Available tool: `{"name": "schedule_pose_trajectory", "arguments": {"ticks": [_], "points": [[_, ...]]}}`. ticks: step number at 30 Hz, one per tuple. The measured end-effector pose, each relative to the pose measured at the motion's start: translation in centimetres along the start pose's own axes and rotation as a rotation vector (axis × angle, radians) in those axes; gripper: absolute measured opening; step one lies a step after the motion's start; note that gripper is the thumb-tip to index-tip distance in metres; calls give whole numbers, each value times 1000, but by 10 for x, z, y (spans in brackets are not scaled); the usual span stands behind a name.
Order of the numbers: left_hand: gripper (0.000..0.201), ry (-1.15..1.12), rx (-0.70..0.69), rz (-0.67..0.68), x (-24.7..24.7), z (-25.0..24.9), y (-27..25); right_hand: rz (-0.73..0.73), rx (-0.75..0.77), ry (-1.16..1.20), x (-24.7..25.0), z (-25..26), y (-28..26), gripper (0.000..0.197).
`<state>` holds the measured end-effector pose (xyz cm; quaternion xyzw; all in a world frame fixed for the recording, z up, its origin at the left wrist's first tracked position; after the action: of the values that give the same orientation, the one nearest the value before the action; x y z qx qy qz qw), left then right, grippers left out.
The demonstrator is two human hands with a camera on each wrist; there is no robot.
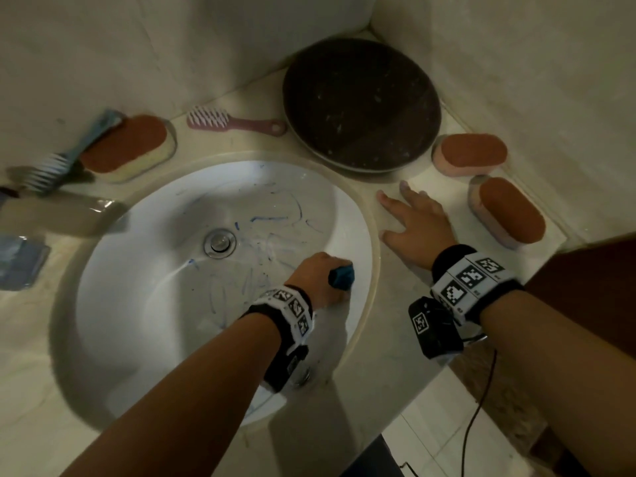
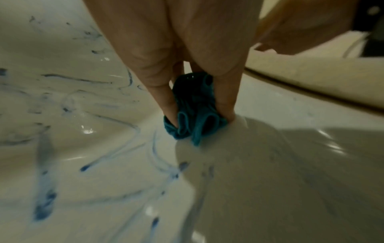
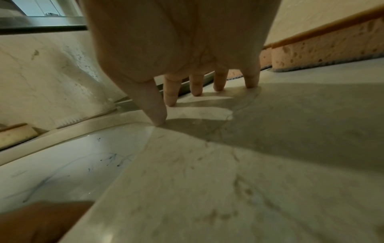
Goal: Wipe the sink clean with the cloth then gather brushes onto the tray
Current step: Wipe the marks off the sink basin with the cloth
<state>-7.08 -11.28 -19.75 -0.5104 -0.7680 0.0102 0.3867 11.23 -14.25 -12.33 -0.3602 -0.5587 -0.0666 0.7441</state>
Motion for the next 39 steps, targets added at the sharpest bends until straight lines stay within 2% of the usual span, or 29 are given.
{"name": "schedule_pose_trajectory", "arguments": {"ticks": [3,5,10,13,19,24,28,34,39], "points": [[57,53,-9,58,-6,8,-5,7,0,17,7,1,-2,69],[53,41,0,30,0,12,-2,-3,6,16,13,2,0,70],[47,-30,119,-329,33,25,13,13,-46,9,13,3,14,77],[45,-33,170,-440,50,34,25,36,-52,3,9,4,18,78],[46,1,180,-378,34,25,47,31,-58,-16,9,3,23,79],[49,-36,159,-343,17,17,35,42,-82,3,8,3,24,80],[38,-95,102,-359,21,23,33,37,-75,2,7,4,23,79],[44,-98,142,-471,35,35,47,13,-73,6,4,2,25,79],[45,-49,69,-324,10,21,37,10,-85,-3,6,4,24,79]]}}
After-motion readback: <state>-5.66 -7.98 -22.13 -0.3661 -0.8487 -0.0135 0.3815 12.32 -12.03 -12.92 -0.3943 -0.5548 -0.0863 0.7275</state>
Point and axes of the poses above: each hand's wrist, its own y-axis towards the middle knuckle, its own x-axis out of the back of the hand, z = x × y, the point moved 1 cm from there along y, towards the middle knuckle, and after that the axes turned 10 degrees about -x, right-handed, at the moved point
